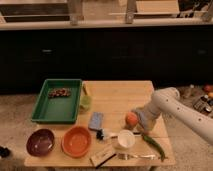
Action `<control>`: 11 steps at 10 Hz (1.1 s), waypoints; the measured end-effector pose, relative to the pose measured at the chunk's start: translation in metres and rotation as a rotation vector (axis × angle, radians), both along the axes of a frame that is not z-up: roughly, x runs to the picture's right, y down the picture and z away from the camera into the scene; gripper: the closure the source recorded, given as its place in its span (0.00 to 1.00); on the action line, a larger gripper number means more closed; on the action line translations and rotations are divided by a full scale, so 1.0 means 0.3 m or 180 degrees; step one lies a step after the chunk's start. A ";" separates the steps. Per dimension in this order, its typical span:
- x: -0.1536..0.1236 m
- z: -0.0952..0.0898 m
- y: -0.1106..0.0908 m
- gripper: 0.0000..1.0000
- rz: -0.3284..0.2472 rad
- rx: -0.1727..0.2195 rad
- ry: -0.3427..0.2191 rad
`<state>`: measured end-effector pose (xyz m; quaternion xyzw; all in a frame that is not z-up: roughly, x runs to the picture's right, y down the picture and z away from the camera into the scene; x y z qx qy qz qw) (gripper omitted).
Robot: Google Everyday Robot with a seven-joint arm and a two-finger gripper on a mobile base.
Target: Wipe red bowl with towel
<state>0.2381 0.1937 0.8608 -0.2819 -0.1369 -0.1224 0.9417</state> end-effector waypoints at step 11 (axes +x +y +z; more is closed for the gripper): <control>-0.014 0.029 0.017 1.00 -0.0137 -0.0174 -0.0011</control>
